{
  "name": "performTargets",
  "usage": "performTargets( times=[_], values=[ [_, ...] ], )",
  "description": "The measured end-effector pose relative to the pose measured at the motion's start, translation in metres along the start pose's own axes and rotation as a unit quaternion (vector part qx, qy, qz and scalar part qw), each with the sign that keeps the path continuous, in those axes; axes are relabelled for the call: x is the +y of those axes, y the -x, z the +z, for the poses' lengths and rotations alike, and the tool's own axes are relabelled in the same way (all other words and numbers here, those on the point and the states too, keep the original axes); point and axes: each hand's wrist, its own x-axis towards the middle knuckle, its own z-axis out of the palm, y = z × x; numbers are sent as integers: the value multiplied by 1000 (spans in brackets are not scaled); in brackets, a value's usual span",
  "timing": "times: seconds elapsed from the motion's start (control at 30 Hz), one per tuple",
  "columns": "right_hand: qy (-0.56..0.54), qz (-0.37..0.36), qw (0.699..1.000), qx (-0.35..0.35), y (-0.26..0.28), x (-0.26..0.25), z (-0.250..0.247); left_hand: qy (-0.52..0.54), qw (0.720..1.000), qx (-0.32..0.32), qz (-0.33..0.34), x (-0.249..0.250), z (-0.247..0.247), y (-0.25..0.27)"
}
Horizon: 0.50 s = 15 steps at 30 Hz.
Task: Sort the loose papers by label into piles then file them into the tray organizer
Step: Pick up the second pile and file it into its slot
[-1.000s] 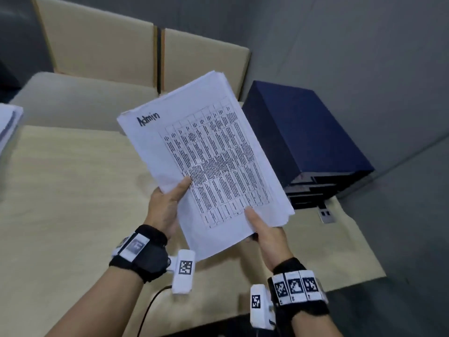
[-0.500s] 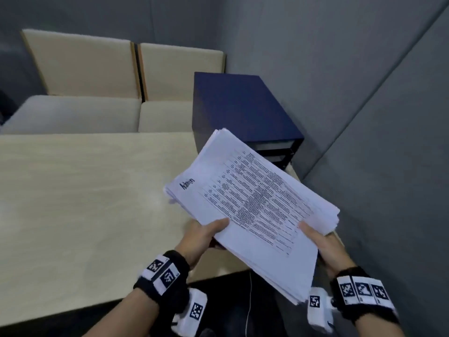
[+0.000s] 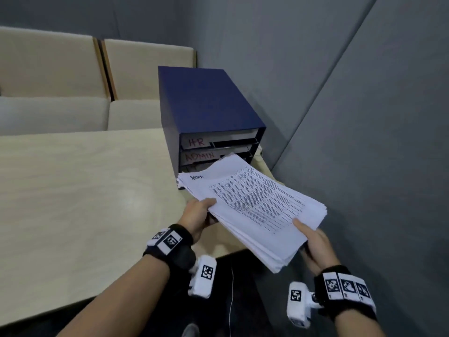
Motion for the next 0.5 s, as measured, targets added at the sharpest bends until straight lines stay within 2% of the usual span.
performTargets(
  times=[0.2, 0.27, 0.37, 0.5],
  values=[
    [-84, -27, 996, 21, -3, -2, 24, -17, 1000, 8, 25, 33, 13, -26],
    [-113, -20, 993, 11, -5, -1, 32, -16, 1000, 22, 15, 43, 12, -44],
    [-81, 9, 997, -10, -5, 2, 40, -59, 996, 73, -3, 62, 4, -74],
    [-64, 5, 998, 21, -11, 8, 46, -132, 985, 107, -8, 74, -17, -96]
  ],
)
